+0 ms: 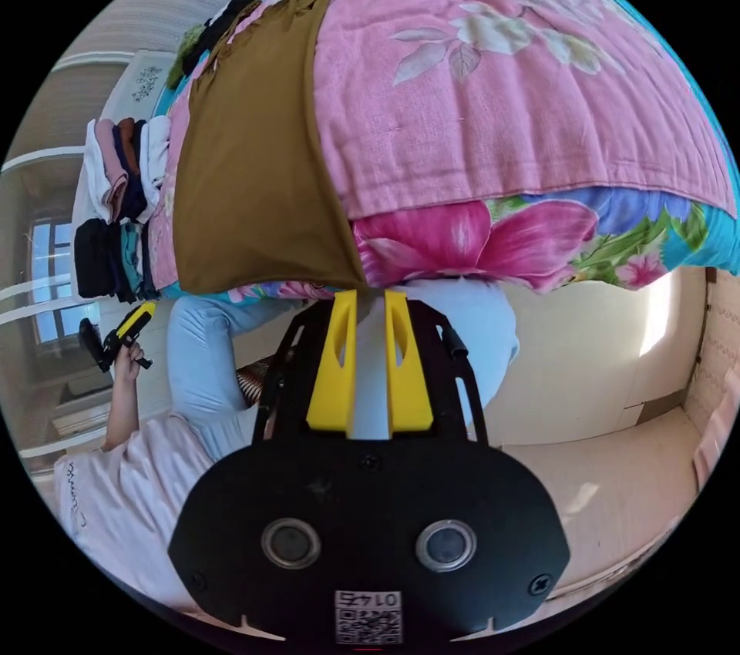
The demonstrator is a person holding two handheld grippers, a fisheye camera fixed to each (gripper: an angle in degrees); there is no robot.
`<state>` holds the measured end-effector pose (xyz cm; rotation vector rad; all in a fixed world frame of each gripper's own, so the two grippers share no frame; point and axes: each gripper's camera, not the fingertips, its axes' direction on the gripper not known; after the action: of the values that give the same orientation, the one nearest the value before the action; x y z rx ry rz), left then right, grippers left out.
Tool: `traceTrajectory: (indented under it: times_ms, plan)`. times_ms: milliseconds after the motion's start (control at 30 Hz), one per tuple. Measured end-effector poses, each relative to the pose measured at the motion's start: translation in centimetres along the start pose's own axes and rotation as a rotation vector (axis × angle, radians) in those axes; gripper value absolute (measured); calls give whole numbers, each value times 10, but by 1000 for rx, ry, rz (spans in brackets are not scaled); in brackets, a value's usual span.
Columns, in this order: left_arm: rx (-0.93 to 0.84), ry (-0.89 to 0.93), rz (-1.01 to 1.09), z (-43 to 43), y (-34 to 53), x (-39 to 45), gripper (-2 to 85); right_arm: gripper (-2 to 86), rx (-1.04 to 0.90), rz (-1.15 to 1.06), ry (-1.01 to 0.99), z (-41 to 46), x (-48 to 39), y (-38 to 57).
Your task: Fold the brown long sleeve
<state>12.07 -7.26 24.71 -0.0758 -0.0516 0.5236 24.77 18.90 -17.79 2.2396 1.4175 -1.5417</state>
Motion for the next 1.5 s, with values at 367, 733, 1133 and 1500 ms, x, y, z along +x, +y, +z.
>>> traceTrajectory:
  times_ms: [367, 733, 1133, 1500]
  plan:
    - [145, 171, 194, 33, -168, 35, 2, 48, 316, -69, -6, -109, 5, -50]
    - [175, 247, 329, 162, -533, 121, 56, 85, 479, -38, -104, -174, -39, -303]
    - [5, 294, 291, 212, -628, 156, -8, 5, 479, -32, -308, -247, -24, -213]
    - [31, 193, 321, 182, -707, 175, -1, 46, 346, 169, -219, -275, 2, -113]
